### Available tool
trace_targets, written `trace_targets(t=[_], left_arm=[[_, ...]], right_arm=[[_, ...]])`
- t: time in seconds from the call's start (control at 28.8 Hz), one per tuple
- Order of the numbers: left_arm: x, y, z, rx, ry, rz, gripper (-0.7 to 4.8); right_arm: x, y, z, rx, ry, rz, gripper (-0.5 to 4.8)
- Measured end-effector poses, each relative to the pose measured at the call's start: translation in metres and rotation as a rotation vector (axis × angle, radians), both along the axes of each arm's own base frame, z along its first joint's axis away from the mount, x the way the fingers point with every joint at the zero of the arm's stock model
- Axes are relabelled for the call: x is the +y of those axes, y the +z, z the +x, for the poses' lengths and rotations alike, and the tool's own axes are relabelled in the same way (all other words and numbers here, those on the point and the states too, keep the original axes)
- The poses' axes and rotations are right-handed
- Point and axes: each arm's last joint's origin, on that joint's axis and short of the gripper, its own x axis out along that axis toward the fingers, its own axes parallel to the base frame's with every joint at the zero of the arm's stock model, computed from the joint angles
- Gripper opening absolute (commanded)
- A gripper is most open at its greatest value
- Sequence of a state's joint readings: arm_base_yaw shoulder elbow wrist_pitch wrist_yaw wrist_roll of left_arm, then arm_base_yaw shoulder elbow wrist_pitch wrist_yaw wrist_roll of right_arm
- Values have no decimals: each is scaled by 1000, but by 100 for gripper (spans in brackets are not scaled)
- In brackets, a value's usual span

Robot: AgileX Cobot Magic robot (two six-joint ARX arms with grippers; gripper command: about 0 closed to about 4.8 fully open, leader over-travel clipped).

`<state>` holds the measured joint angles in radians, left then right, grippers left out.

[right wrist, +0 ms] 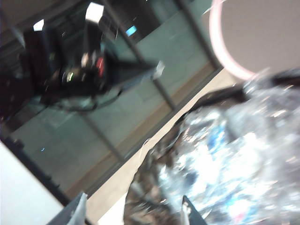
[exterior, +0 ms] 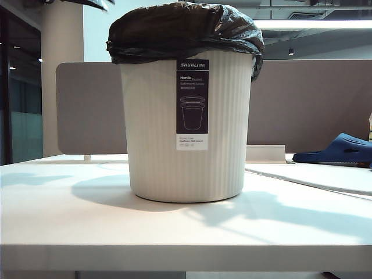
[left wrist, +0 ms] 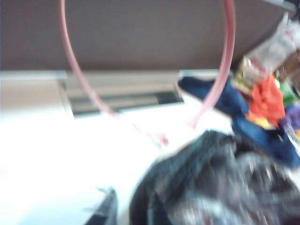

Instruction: Open the ring lid of the trash can, pull out the black garbage bag inside, and place it on the table.

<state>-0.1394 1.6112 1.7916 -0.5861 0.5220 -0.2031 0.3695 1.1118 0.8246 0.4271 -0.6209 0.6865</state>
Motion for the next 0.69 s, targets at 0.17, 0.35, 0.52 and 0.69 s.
trace_targets(t=[0.17, 0.35, 0.52, 0.69], left_arm=[[1, -18, -11, 160, -76, 85, 90], [4, -32, -23, 283, -148, 191, 92], [4, -35, -30, 330, -199, 193, 123], [4, -26, -42, 305, -247, 161, 122]], right_arm=[[-17, 0, 1, 43, -69, -14, 257], [-27, -3, 1, 90, -103, -29, 257], [-30, -10, 1, 173, -119, -55, 257], [-30, -20, 0, 271, -124, -87, 257]])
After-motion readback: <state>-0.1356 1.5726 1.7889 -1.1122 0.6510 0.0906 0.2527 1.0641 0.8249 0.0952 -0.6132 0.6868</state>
